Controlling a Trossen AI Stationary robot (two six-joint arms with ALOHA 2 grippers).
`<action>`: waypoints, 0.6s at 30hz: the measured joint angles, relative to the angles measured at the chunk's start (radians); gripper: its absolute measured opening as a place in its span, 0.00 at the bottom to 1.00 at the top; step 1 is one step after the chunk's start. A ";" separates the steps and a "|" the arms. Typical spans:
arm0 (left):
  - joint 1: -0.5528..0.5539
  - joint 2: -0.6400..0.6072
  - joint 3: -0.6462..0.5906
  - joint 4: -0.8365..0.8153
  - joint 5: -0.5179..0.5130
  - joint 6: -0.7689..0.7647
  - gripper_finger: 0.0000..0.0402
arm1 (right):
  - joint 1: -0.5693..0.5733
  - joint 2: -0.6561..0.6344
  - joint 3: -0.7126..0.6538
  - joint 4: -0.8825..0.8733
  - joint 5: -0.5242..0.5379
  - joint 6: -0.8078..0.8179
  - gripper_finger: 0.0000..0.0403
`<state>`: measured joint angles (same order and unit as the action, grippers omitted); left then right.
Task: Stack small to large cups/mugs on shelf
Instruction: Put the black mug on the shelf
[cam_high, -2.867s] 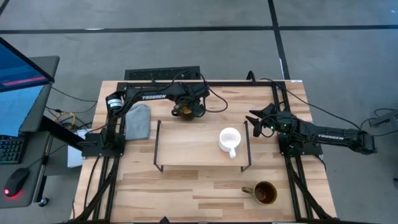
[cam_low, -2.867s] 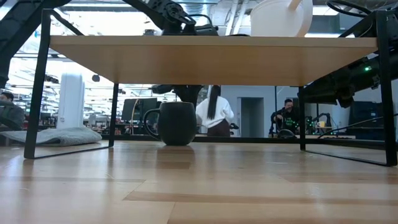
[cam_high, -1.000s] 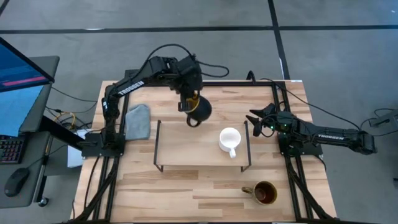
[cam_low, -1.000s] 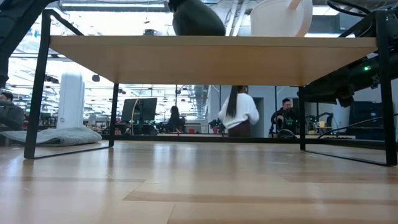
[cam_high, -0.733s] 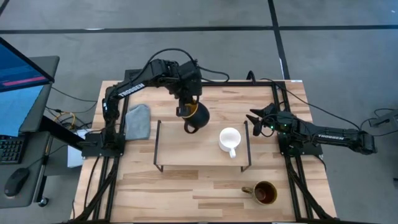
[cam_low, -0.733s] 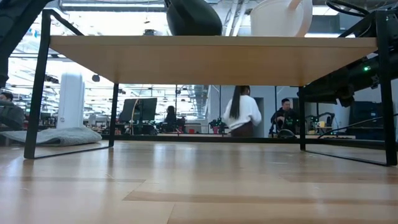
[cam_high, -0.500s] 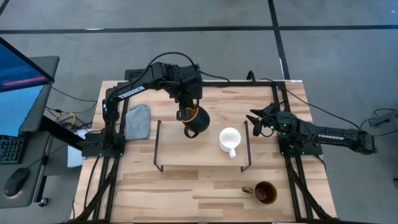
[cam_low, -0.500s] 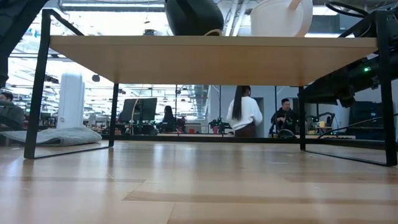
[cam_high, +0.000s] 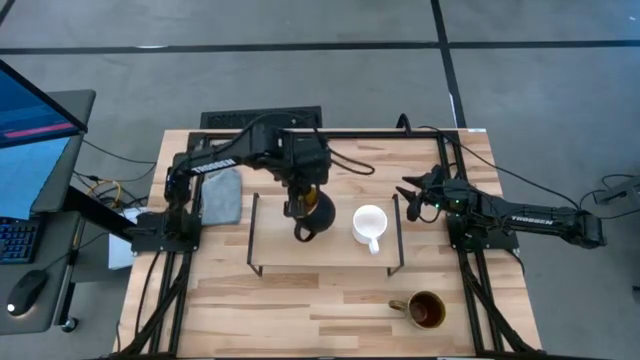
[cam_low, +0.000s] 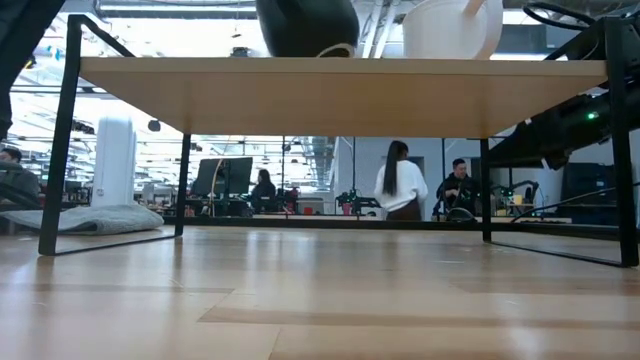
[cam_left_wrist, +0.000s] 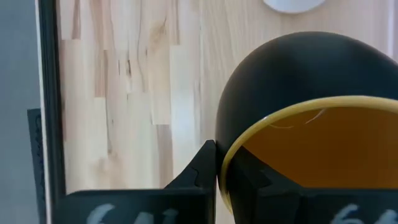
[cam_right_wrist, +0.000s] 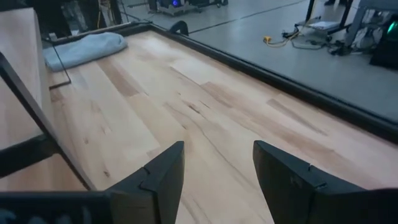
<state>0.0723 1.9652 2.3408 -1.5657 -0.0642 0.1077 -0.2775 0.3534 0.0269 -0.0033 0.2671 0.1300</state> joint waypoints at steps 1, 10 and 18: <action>-0.010 0.000 -0.004 0.004 -0.008 -0.018 0.00 | 0.000 0.000 0.000 0.000 -0.001 0.009 0.53; -0.079 0.041 -0.008 0.002 -0.053 -0.142 0.00 | 0.002 0.035 0.000 -0.001 -0.008 0.028 0.53; -0.080 0.083 -0.006 -0.003 -0.046 -0.215 0.00 | 0.002 0.084 0.000 -0.003 -0.014 0.030 0.53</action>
<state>-0.0078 2.0483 2.3348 -1.5691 -0.1101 -0.1074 -0.2754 0.4376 0.0269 -0.0063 0.2530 0.1596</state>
